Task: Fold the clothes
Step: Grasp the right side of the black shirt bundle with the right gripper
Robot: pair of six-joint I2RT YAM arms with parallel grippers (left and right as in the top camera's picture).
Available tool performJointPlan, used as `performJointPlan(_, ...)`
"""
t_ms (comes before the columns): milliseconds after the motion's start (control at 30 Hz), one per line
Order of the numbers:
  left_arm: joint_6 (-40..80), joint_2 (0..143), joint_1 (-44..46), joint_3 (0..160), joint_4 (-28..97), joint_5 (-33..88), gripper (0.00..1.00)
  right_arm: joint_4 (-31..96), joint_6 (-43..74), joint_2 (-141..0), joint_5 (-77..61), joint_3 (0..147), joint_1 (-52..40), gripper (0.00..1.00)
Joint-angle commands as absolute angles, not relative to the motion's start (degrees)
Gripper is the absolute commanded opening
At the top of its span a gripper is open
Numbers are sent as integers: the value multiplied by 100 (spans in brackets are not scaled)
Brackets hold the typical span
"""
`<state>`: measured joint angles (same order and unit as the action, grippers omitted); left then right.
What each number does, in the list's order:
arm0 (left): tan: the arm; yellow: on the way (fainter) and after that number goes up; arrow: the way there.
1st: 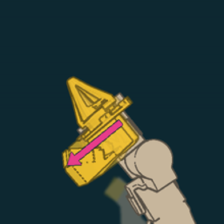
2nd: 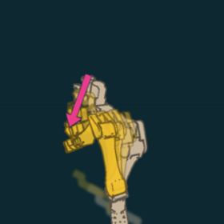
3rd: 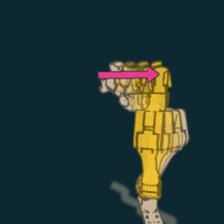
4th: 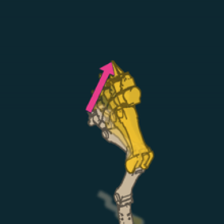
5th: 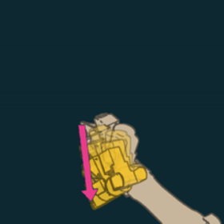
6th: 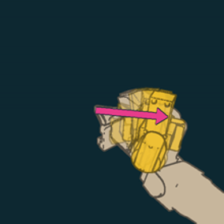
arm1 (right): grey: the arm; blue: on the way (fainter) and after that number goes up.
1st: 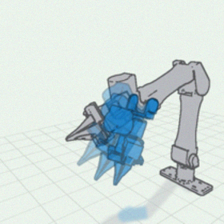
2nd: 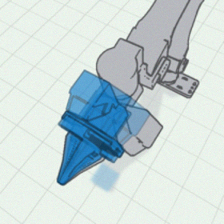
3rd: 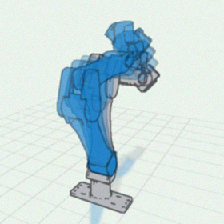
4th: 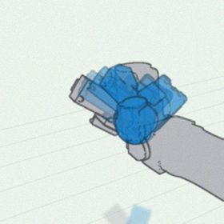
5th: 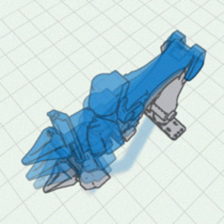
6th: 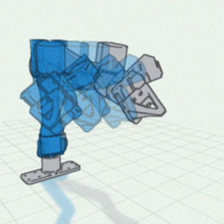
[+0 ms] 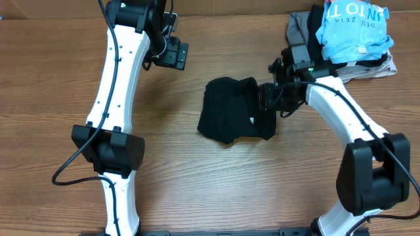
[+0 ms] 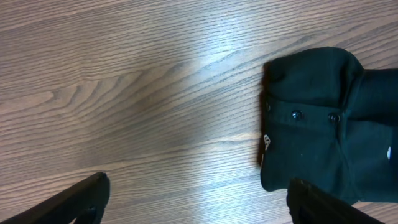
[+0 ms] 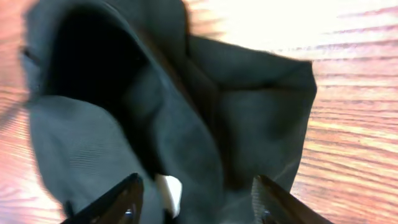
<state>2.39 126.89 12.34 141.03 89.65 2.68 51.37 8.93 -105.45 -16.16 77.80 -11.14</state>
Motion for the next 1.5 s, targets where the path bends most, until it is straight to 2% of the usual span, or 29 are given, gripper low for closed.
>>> performJointPlan(0, 128, 12602, 1201, 14121, 8958, 193, 95, 5030, 882, -10589, -1546, 7682, -1118, 57)
performJointPlan(367, 128, 12602, 1201, 14121, 9017, 196, 95, 4713, 882, -10628, -1597, 7682, -1173, 36)
performJointPlan(700, 128, 12602, 1201, 14121, 9011, 191, 95, 4506, 884, -10676, -1645, 7459, -1173, 33)
performJointPlan(800, 126, 12599, 1201, 14121, 8993, 191, 96, 4434, 882, -10676, -1721, 7345, -1179, 22)
performJointPlan(867, 126, 12602, 1201, 14121, 8976, 191, 96, 4423, 884, -10676, -1730, 7310, -1188, 4)
performJointPlan(1100, 126, 12602, 1197, 14121, 8976, 169, 95, 4831, 882, -10538, -2265, 7666, -1109, 4)
performJointPlan(1367, 126, 12602, 1197, 14121, 8976, -108, 99, 6661, 569, -10392, -2744, 9161, -945, 4)
performJointPlan(1467, 126, 12599, 1197, 14121, 8976, -106, 99, 6934, 580, -10392, -2665, 9461, -849, 4)
